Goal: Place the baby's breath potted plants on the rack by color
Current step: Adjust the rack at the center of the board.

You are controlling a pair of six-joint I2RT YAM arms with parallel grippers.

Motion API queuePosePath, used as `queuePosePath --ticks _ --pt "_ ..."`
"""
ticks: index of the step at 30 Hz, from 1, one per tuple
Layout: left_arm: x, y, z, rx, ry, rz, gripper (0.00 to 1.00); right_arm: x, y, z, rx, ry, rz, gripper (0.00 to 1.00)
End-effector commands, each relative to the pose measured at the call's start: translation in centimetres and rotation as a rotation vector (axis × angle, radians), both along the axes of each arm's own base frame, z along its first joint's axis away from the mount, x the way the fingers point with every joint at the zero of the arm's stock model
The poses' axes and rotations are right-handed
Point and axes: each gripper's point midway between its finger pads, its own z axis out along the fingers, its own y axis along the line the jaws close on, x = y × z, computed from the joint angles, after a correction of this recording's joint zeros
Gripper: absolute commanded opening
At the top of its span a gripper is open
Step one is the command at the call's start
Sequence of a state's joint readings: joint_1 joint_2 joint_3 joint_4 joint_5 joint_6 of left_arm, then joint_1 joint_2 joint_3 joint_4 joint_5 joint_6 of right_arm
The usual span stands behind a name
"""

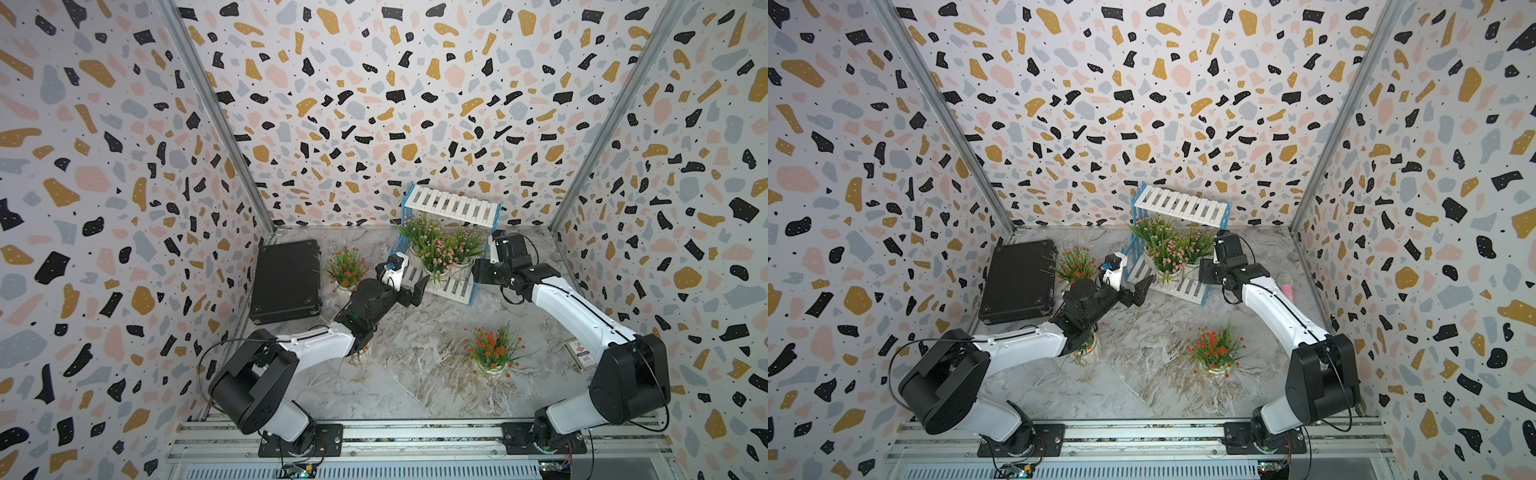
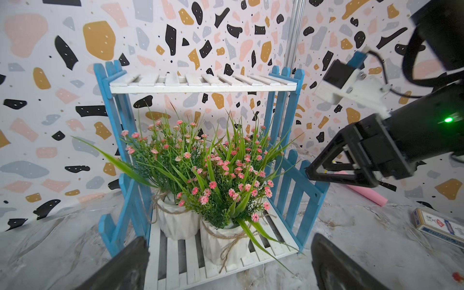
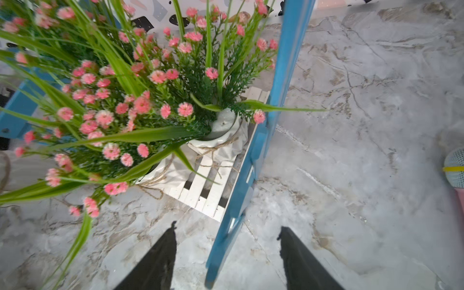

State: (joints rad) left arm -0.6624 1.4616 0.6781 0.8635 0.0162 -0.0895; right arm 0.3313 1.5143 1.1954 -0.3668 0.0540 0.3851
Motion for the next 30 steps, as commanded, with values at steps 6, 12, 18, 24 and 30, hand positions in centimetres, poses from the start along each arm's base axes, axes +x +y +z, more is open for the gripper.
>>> queuePosePath --ticks 6,12,18,24,30 --pt "-2.3 1.8 0.6 -0.023 -0.003 0.032 0.99 1.5 -0.4 -0.7 -0.009 -0.016 -0.05 0.51" --pt "-3.3 2.9 0.9 -0.021 0.006 0.041 0.99 1.2 -0.9 -1.1 -0.064 0.0 -0.029 0.3" --pt "-3.9 3.5 0.7 -0.008 0.005 0.046 0.99 0.2 -1.3 -1.0 -0.104 0.016 0.007 0.25" --pt "-4.5 4.0 0.4 -0.012 0.021 0.047 0.99 -0.9 -2.0 -1.2 -0.168 0.041 0.069 0.21" --pt "-5.1 4.4 0.5 -0.007 0.046 0.042 0.99 -1.8 -2.6 -1.3 -0.212 0.047 0.119 0.18"
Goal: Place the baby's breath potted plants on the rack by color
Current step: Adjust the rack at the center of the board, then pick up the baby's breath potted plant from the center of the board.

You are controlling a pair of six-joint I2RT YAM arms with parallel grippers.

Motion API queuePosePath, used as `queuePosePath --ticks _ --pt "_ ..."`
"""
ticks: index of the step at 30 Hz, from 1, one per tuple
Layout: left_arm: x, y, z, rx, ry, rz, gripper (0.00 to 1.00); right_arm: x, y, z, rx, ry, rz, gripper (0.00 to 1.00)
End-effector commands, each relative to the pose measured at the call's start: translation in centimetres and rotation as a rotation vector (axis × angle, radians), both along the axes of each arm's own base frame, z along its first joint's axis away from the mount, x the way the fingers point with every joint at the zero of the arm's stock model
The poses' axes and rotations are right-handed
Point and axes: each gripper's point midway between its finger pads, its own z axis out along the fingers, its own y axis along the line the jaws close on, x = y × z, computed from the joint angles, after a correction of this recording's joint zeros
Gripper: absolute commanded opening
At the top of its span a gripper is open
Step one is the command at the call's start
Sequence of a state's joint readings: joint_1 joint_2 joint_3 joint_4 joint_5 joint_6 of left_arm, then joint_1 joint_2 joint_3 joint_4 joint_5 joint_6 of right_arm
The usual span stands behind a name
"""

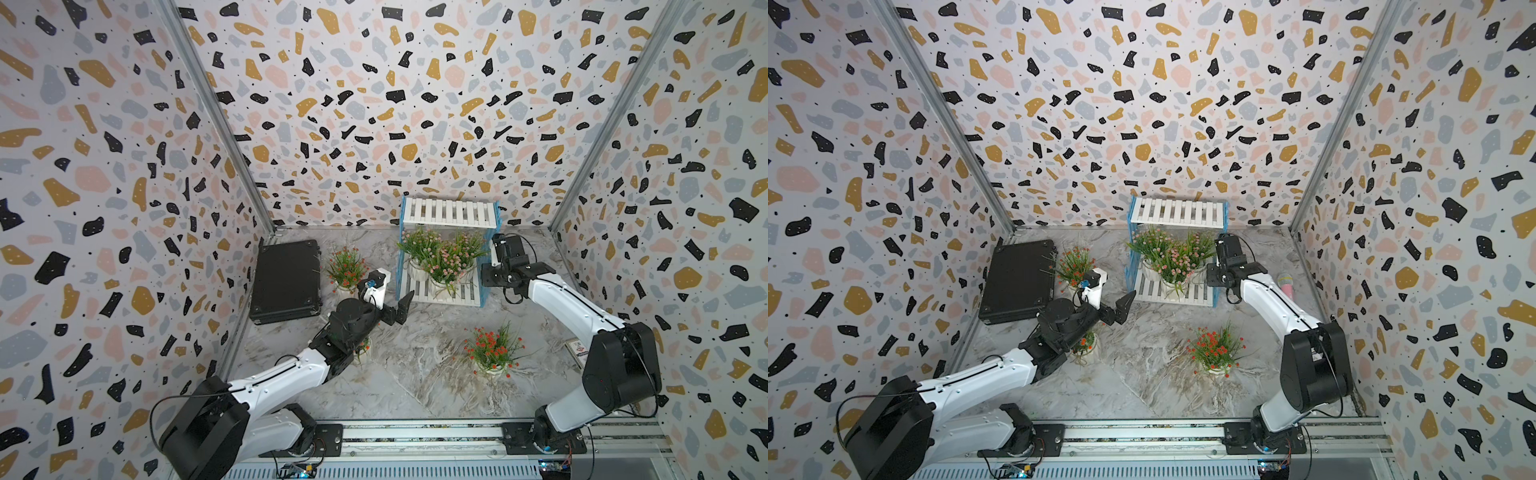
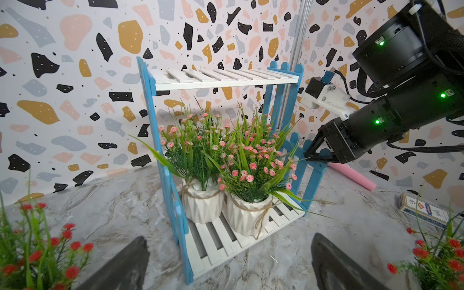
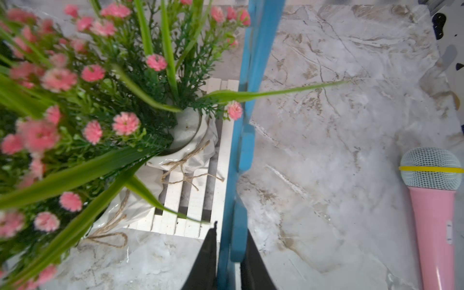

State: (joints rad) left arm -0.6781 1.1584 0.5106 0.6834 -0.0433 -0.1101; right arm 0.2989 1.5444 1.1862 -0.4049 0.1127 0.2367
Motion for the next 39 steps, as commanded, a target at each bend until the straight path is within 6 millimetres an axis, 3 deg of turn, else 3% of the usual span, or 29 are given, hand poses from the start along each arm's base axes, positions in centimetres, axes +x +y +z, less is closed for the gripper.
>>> queuePosePath --ticks 1,3,6,9,15,18,22,29,34,39 --pt "-0.6 0.2 0.5 -0.015 0.006 -0.005 0.99 -1.9 -0.2 0.9 -0.052 0.009 0.089 0.19" --pt "-0.7 0.4 0.4 -0.009 0.02 -0.004 0.99 -2.0 -0.6 1.1 -0.055 0.007 0.084 0.28" --pt "-0.7 0.3 0.1 -0.011 0.043 -0.006 0.99 -2.2 0.3 2.1 0.009 -0.012 0.115 0.6" --pt "-0.9 0.0 -0.2 0.002 0.078 -0.021 0.99 -2.7 1.2 4.3 0.082 -0.059 0.134 0.79" --pt "-2.7 -2.2 -1.4 0.085 0.123 -0.113 0.99 -4.5 0.9 10.7 0.151 -0.163 0.117 0.86" --pt "-5.0 -5.0 -2.5 0.156 0.12 -0.228 0.99 -5.7 -0.7 11.8 0.191 -0.156 0.041 0.87" --pt "-7.9 -8.5 -5.0 0.217 0.124 -0.388 0.99 -7.4 -2.9 10.1 0.323 -0.075 -0.101 0.87" --pt "-11.4 -13.8 -11.2 0.335 0.118 -0.588 0.99 -10.7 -5.6 3.4 0.506 0.066 -0.287 0.86" --pt "-12.7 -16.2 -14.2 0.365 0.109 -0.643 0.99 -13.0 -5.9 0.4 0.586 0.107 -0.346 0.86" --pt "-13.2 -17.9 -14.8 0.319 0.068 -0.66 0.99 -14.1 -5.2 -1.3 0.646 0.153 -0.352 0.86"
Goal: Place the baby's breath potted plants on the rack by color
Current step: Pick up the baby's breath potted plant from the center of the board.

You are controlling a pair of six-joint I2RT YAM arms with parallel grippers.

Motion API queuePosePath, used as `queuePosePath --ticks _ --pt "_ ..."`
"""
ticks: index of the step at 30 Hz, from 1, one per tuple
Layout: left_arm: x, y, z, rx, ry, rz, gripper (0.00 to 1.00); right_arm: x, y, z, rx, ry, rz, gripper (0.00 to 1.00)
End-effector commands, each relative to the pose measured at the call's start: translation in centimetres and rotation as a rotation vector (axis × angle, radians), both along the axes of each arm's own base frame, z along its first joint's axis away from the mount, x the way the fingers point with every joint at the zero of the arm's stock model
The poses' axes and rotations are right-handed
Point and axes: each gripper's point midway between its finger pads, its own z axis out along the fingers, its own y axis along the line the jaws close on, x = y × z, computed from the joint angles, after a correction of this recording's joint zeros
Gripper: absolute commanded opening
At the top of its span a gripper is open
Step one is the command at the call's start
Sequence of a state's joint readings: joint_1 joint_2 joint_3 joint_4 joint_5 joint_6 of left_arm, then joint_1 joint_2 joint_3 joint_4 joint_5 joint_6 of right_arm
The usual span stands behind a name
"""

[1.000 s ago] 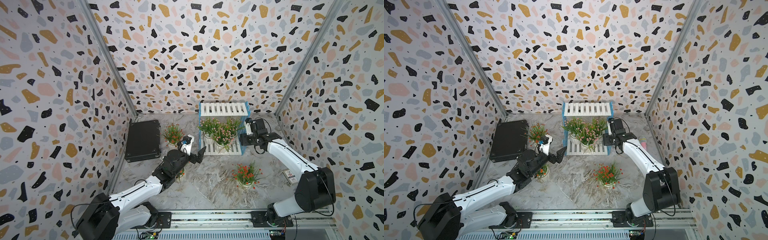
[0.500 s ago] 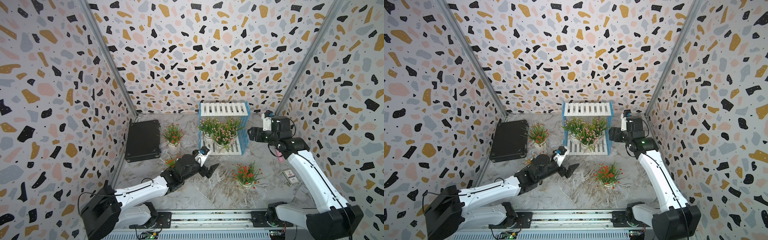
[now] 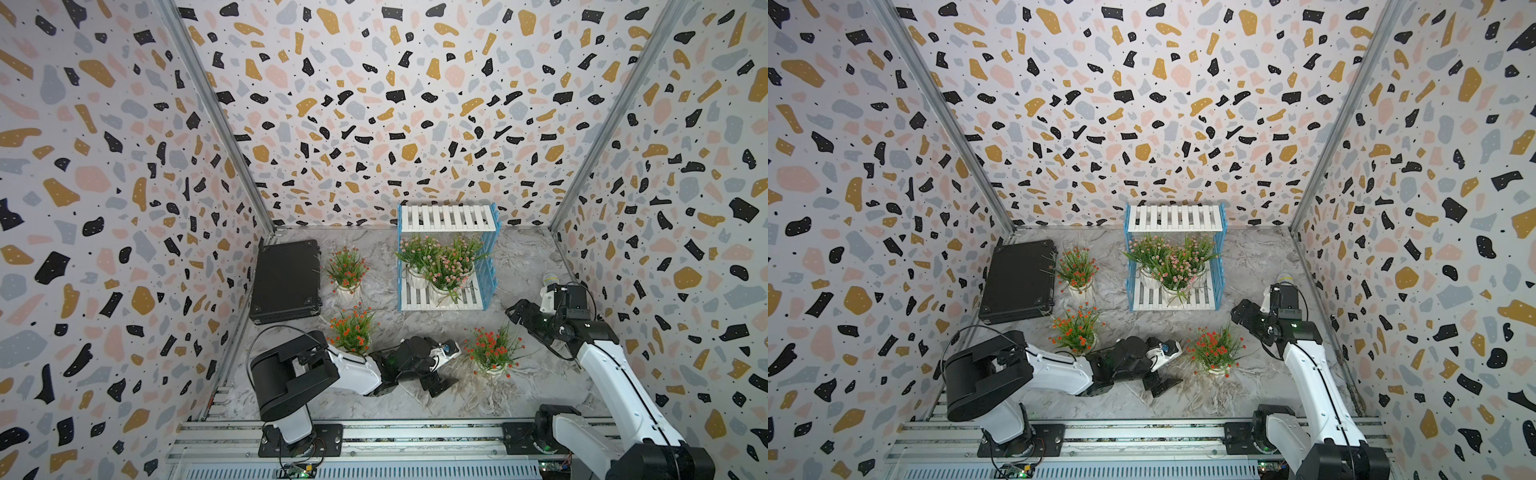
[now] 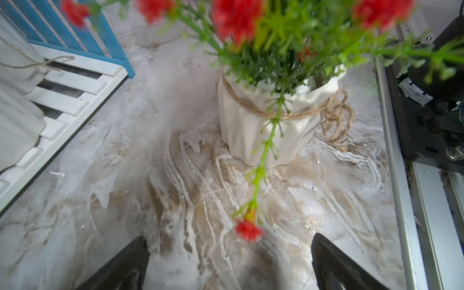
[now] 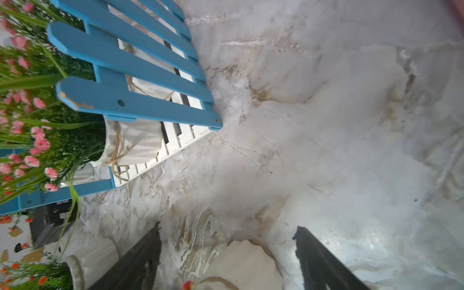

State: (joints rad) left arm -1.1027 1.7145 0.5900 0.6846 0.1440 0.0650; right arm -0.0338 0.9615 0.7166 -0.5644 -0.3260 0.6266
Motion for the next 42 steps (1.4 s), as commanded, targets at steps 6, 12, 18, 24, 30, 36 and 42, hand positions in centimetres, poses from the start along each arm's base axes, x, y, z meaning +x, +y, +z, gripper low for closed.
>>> queuePosePath --ticks 6,12,18,24,30,36,42 --pt "0.3 -4.7 3.6 -0.221 -0.118 -0.051 0.99 -0.7 1.5 -0.3 0.13 0.008 0.013 0.86" --pt "-0.2 -6.7 4.5 -0.273 -0.14 -0.088 0.99 -1.4 1.5 -1.3 0.133 0.028 0.022 0.86" --pt "-0.3 -8.7 4.7 -0.284 -0.137 -0.117 0.99 -1.6 1.4 -1.4 0.134 0.028 0.02 0.86" --pt "-0.3 -10.3 4.5 -0.298 -0.117 -0.136 0.99 -1.8 1.5 -1.1 0.14 0.024 0.027 0.85" --pt "-0.3 -11.8 4.5 -0.318 -0.111 -0.142 0.99 -1.9 1.6 -0.6 0.15 0.009 0.034 0.85" --pt "0.3 -12.8 4.6 -0.336 -0.115 -0.135 0.99 -2.1 1.6 -0.5 0.151 0.006 0.041 0.85" --pt "0.7 -13.4 4.4 -0.364 -0.12 -0.125 0.99 -2.1 1.8 0.2 0.163 -0.006 0.044 0.85"
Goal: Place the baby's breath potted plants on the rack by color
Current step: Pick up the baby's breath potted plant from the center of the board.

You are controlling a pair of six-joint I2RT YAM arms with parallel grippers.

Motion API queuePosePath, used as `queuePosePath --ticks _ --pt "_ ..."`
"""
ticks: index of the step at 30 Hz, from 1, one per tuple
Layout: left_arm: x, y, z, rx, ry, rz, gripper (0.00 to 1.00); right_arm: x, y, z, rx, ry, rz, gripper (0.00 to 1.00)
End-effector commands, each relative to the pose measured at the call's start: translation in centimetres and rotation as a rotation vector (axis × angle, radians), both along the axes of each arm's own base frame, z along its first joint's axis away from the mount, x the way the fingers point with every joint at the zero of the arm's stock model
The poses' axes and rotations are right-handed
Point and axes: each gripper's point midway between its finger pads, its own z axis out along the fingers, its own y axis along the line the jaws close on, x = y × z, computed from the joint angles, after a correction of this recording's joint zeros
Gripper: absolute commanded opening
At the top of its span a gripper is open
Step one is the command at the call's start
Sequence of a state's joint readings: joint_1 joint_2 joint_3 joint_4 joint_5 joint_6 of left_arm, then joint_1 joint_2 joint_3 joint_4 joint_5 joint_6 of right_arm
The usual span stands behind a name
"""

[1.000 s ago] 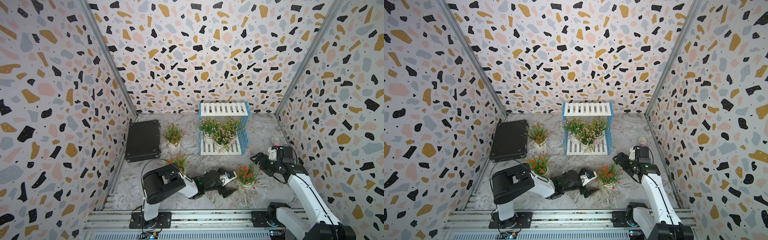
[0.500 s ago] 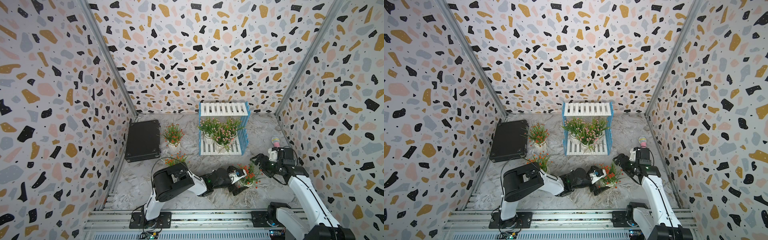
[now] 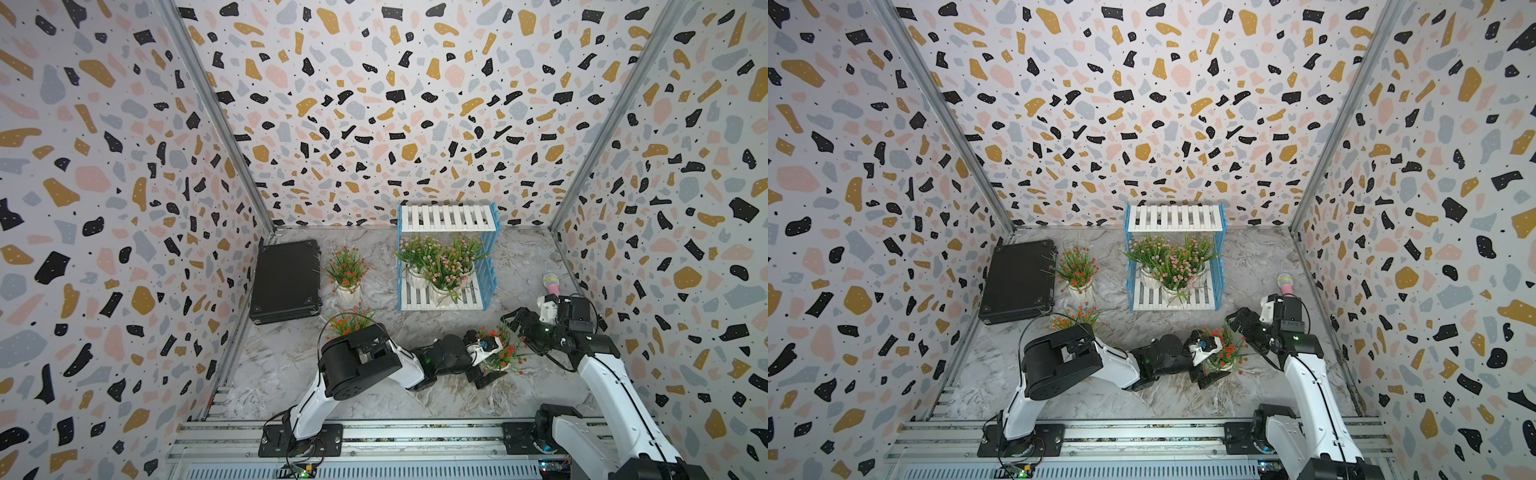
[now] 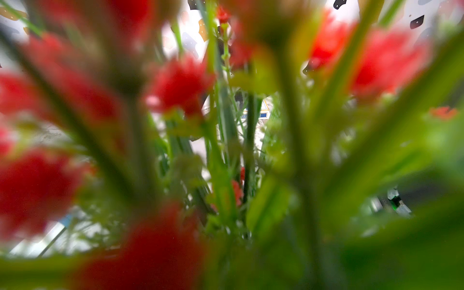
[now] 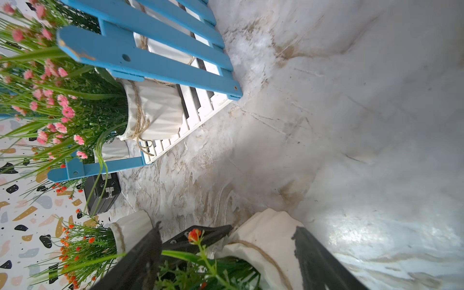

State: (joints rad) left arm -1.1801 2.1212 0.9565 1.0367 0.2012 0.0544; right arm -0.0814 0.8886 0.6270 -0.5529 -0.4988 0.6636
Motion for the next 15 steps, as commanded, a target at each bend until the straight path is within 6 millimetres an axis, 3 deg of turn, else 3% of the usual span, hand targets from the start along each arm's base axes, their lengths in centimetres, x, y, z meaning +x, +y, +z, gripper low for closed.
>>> queuePosePath --ticks 1,11,15 --pt "0.2 -1.1 1.7 -0.074 -0.016 -0.003 0.99 -0.1 0.2 1.0 0.006 -0.022 0.014 0.85" --pt "0.1 -2.2 2.8 -0.122 -0.016 -0.03 1.0 -0.1 0.5 1.6 0.038 -0.027 0.011 0.85" --pt "0.1 -2.5 2.3 -0.12 -0.005 -0.038 1.0 0.0 0.7 1.7 0.069 -0.028 -0.004 0.85"
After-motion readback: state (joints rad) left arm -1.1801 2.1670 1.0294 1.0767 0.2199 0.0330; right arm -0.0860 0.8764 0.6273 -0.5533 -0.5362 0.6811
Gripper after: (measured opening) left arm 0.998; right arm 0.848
